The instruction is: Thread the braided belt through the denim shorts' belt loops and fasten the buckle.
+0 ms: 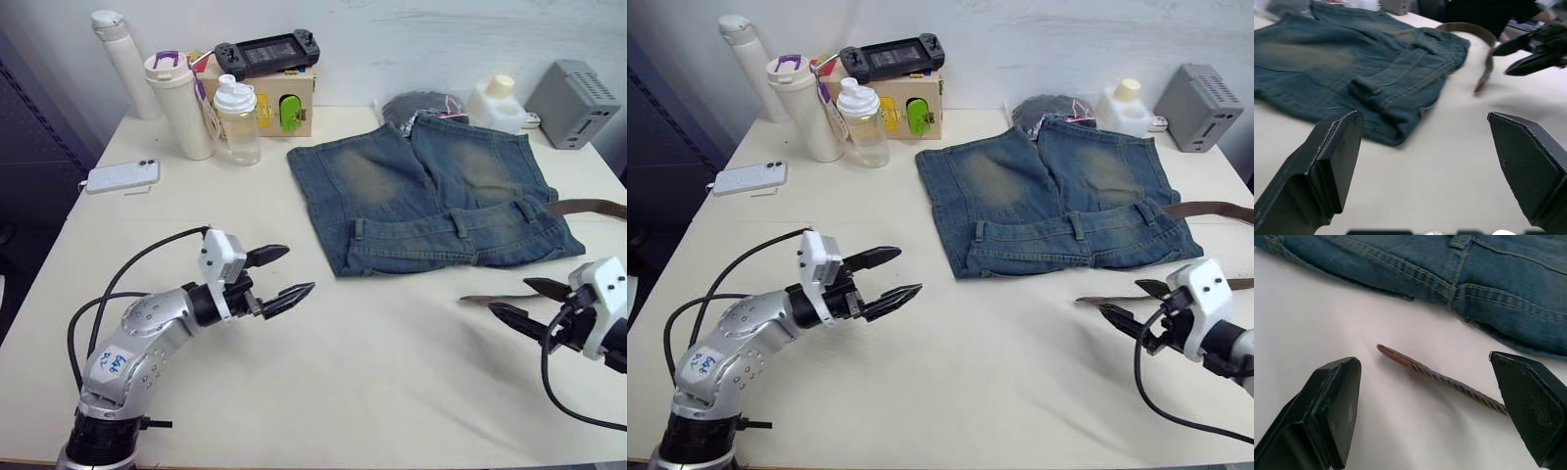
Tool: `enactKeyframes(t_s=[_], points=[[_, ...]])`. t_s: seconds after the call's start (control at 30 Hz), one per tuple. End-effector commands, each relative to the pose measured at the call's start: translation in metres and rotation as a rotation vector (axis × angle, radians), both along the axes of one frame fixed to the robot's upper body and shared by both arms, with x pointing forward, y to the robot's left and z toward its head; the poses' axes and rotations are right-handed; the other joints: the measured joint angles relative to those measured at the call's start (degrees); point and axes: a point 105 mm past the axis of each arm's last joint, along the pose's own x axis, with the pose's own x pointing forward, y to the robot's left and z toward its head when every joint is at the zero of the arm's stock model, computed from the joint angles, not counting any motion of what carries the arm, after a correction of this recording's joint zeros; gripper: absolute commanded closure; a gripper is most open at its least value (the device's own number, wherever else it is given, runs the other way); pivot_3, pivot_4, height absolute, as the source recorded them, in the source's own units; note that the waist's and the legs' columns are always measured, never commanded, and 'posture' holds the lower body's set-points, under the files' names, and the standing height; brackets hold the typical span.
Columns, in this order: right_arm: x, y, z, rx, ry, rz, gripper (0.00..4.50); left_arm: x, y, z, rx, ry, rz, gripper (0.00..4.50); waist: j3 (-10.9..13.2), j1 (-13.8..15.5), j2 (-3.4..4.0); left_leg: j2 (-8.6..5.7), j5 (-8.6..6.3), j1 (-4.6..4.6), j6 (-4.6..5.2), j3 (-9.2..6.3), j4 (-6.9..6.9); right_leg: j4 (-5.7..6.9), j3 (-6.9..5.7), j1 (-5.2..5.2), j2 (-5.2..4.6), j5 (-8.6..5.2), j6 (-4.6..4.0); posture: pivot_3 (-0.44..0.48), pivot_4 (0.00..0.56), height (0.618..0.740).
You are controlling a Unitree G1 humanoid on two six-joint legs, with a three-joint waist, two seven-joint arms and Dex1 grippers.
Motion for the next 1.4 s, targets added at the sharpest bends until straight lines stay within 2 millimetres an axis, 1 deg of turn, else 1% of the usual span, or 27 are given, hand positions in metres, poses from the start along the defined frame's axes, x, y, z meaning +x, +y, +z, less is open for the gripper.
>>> enactKeyframes(t_s=[0.03, 0.1, 0.17, 0.23, 0.37, 0.5, 0.57, 0.7, 0.83, 0.87, 0.93, 0.97, 1.0, 1.03, 1.07, 1.1, 1.17, 1.2, 1.27, 1.33, 1.37, 1.4], points=[[-0.001, -0.010, 0.015, -0.033, -0.030, 0.035, 0.00, -0.005, 0.008, 0.008, 0.016, -0.064, 0.006, 0.06, 0.1, -0.1, 0.01, 0.00, 0.00, 0.00, 0.00, 0.01, 0.01, 0.00, 0.01, 0.00, -0.01, 0.00, 0.00, 0.000, 0.150, 0.690], [-0.001, -0.013, 0.012, -0.050, -0.004, 0.047, 0.00, -0.006, 0.009, 0.007, 0.023, -0.061, 0.001, 0.06, 0.1, 0.0, 0.02, 0.00, 0.00, 0.01, 0.00, 0.00, 0.02, -0.01, 0.00, 0.04, -0.02, 0.00, 0.00, 0.000, 0.150, 0.690], [0.000, -0.018, 0.005, -0.124, 0.038, 0.069, 0.00, -0.007, 0.009, 0.004, 0.033, -0.058, -0.010, 0.06, 0.1, 0.0, 0.09, 0.00, 0.00, 0.02, 0.00, -0.01, 0.02, -0.01, 0.00, 0.04, -0.02, 0.00, 0.00, 0.000, 0.150, 0.690], [0.005, -0.020, 0.004, -0.196, 0.075, 0.098, 0.00, -0.010, 0.005, 0.004, 0.037, -0.056, -0.035, 0.06, 0.2, 0.0, 0.14, -0.02, 0.00, 0.01, 0.00, -0.01, 0.02, -0.01, -0.01, 0.04, -0.05, 0.00, 0.00, 0.000, 0.150, 0.690], [0.010, -0.026, -0.003, -0.392, 0.207, 0.192, 0.00, -0.014, -0.003, 0.008, 0.041, -0.061, -0.083, 0.06, 0.3, -0.1, 0.38, -0.03, 0.00, 0.00, 0.00, -0.01, 0.04, -0.02, -0.02, 0.04, -0.06, 0.00, 0.00, 0.000, 0.150, 0.690], [0.016, -0.034, -0.002, -0.467, 0.257, 0.216, 0.00, -0.017, -0.005, 0.008, 0.040, -0.060, -0.091, 0.06, 0.4, -0.1, 0.42, 0.00, 0.01, -0.04, -0.02, -0.11, 0.01, -0.05, -0.15, 0.03, -0.04, 0.00, -0.01, 0.000, 0.150, 0.690], [0.022, -0.038, -0.005, -0.509, 0.280, 0.227, 0.00, -0.019, -0.007, 0.005, 0.032, -0.049, -0.081, 0.06, 0.5, -0.1, 0.44, -0.01, 0.01, -0.07, -0.02, -0.12, 0.01, -0.07, -0.17, 0.03, -0.05, 0.00, -0.01, 0.000, 0.150, 0.690], [0.031, -0.040, -0.017, -0.545, 0.310, 0.223, 0.00, -0.025, -0.011, 0.002, 0.017, -0.036, -0.070, 0.06, 0.6, 0.0, 0.43, -0.02, 0.01, -0.08, -0.02, -0.15, 0.02, -0.11, -0.21, 0.04, -0.06, 0.00, -0.01, 0.000, 0.150, 0.690], [0.031, -0.037, -0.033, -0.535, 0.364, 0.224, 0.00, -0.027, -0.011, 0.002, 0.011, -0.030, -0.053, 0.06, 0.6, -0.1, 0.40, -0.01, 0.05, -0.12, -0.09, -0.27, 0.03, -0.12, -0.33, 0.06, -0.06, 0.00, -0.01, 0.000, 0.150, 0.690], [0.031, -0.038, -0.035, -0.531, 0.376, 0.220, 0.24, -0.027, -0.011, 0.002, 0.011, -0.029, -0.050, 0.01, 0.6, -0.1, 0.34, -0.01, 0.07, -0.10, -0.11, -0.30, 0.03, -0.12, -0.35, 0.09, -0.06, 0.00, -0.01, 0.000, 0.150, 0.690], [0.029, -0.037, -0.040, -0.518, 0.398, 0.216, 0.87, -0.028, -0.010, 0.002, 0.013, -0.027, -0.046, 0.00, 0.7, -0.1, 0.18, -0.01, 0.09, -0.05, -0.16, -0.37, 0.06, -0.12, -0.40, 0.19, -0.05, 0.02, -0.05, 0.000, 0.150, 0.690], [0.028, -0.036, -0.042, -0.511, 0.407, 0.220, 1.30, -0.028, -0.010, 0.002, 0.014, -0.027, -0.045, 0.00, 0.7, -0.1, 0.09, 0.00, 0.11, -0.01, -0.19, -0.40, 0.07, -0.13, -0.42, 0.25, -0.05, 0.04, -0.09, 0.000, 0.150, 0.690], [0.027, -0.035, -0.044, -0.500, 0.415, 0.224, 1.95, -0.028, -0.009, 0.002, 0.016, -0.026, -0.044, 0.00, 0.7, -0.2, 0.05, 0.01, 0.13, 0.06, -0.22, -0.42, 0.09, -0.16, -0.44, 0.33, -0.05, 0.10, -0.14, 0.000, 0.150, 0.690], [0.026, -0.034, -0.044, -0.492, 0.420, 0.228, 2.27, -0.028, -0.009, 0.002, 0.016, -0.027, -0.044, 0.00, 0.7, -0.2, 0.03, 0.02, 0.15, 0.09, -0.25, -0.44, 0.09, -0.22, -0.46, 0.39, -0.04, 0.15, -0.15, 0.000, 0.150, 0.690], [0.026, -0.033, -0.045, -0.487, 0.423, 0.232, 2.85, -0.028, -0.010, 0.002, 0.017, -0.027, -0.044, 0.00, 0.7, -0.2, 0.04, 0.05, 0.22, 0.10, -0.25, -0.49, 0.08, -0.41, -0.50, 0.50, -0.01, 0.33, -0.15, 0.000, 0.150, 0.690], [0.025, -0.032, -0.046, -0.481, 0.428, 0.238, 3.19, -0.028, -0.010, 0.002, 0.019, -0.027, -0.044, 0.00, 0.7, -0.1, 0.03, 0.07, 0.29, 0.12, -0.24, -0.53, 0.08, -0.57, -0.55, 0.60, 0.00, 0.48, -0.11, 0.000, 0.150, 0.690], [0.022, -0.029, -0.046, -0.473, 0.434, 0.256, 4.17, -0.027, -0.010, 0.003, 0.021, -0.028, -0.046, 0.00, 0.8, -0.1, 0.03, 0.07, 0.36, 0.19, -0.23, -0.56, 0.09, -0.77, -0.56, 0.78, 0.00, 0.69, -0.08, 0.000, 0.150, 0.690], [0.021, -0.028, -0.046, -0.470, 0.433, 0.262, 4.43, -0.026, -0.010, 0.004, 0.021, -0.028, -0.048, 0.00, 0.8, -0.1, 0.03, 0.06, 0.40, 0.19, -0.25, -0.57, 0.08, -0.86, -0.57, 0.82, 0.00, 0.78, -0.08, 0.000, 0.150, 0.690], [0.018, -0.018, -0.040, -0.461, 0.392, 0.322, 4.43, -0.026, -0.011, 0.005, 0.023, -0.030, -0.063, 0.00, 0.8, 0.2, 0.02, 0.05, 0.42, 0.17, -0.31, -0.59, 0.08, -0.99, -0.58, 0.87, -0.01, 0.94, -0.07, 0.000, 0.150, 0.690], [0.014, 0.006, -0.025, -0.404, 0.316, 0.408, 4.43, -0.027, -0.014, 0.008, 0.033, -0.038, -0.106, 0.00, 0.8, 0.3, 0.07, 0.03, 0.39, 0.10, -0.40, -0.69, 0.08, -1.00, -0.66, 0.85, -0.02, 0.96, -0.06, 0.000, 0.150, 0.690], [0.011, 0.021, -0.017, -0.370, 0.285, 0.449, 4.43, -0.026, -0.016, 0.012, 0.031, -0.042, -0.134, 0.00, 0.9, 0.2, 0.21, 0.05, 0.46, 0.09, -0.34, -0.71, 0.05, -1.00, -0.68, 0.82, 0.00, 0.95, -0.07, 0.000, 0.150, 0.690], [0.008, 0.030, -0.011, -0.349, 0.269, 0.473, 4.43, -0.026, -0.018, 0.014, 0.029, -0.045, -0.153, 0.00, 1.0, 0.2, 0.33, 0.06, 0.50, 0.05, -0.28, -0.71, 0.03, -0.98, -0.70, 0.75, 0.01, 0.95, -0.08, 0.000, 0.150, 0.690]])
